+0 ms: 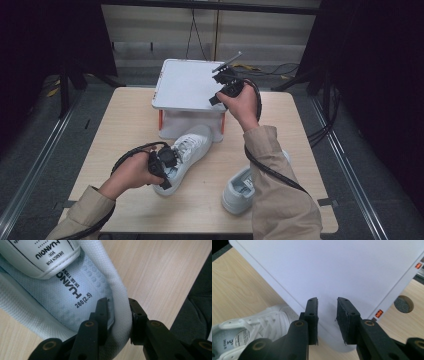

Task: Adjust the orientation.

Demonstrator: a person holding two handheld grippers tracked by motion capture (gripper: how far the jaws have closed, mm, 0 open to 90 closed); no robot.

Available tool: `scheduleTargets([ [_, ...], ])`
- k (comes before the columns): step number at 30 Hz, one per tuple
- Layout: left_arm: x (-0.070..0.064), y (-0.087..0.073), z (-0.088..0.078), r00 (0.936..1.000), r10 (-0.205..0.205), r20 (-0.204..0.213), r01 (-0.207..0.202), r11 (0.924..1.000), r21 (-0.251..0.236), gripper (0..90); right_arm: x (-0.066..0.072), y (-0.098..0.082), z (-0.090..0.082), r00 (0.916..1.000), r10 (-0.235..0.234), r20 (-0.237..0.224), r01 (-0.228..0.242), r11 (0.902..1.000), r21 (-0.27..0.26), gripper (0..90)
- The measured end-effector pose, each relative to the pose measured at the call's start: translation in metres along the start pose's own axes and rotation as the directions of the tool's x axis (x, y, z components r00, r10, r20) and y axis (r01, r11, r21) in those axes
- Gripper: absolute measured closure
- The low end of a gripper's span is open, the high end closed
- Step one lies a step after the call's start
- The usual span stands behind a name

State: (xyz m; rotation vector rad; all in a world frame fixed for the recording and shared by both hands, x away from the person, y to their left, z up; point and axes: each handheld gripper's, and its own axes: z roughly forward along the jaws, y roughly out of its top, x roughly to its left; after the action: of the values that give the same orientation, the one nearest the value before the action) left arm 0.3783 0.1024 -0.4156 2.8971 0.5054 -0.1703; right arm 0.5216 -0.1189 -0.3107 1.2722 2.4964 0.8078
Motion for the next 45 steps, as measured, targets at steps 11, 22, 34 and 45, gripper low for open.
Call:
scheduleTargets([
  [11,-0.017,0.028,-0.019,0.9998,-0.005,-0.017,0.003,0.9956,-0.094,78.1,-0.005,-0.004,0.005,0.9999,-0.006,-0.015,0.006,0.9998,-0.018,71.7],
  [22,0.01,0.045,-0.04,0.9927,-0.065,-0.101,0.049,0.9877,-0.149,75.8,-0.005,-0.005,0.005,0.9998,-0.013,-0.018,0.013,0.9996,-0.024,71.8],
  [34,0.053,0.038,-0.014,0.9924,-0.119,-0.031,0.111,0.9765,-0.185,75.3,-0.004,-0.005,0.006,0.9995,-0.029,-0.016,0.028,0.9994,-0.022,71.9],
  [45,0.036,0.033,-0.029,0.9905,-0.082,-0.11,0.058,0.9783,-0.199,65.9,-0.003,-0.006,0.006,0.9993,-0.036,-0.003,0.036,0.9988,-0.033,72.4],
])
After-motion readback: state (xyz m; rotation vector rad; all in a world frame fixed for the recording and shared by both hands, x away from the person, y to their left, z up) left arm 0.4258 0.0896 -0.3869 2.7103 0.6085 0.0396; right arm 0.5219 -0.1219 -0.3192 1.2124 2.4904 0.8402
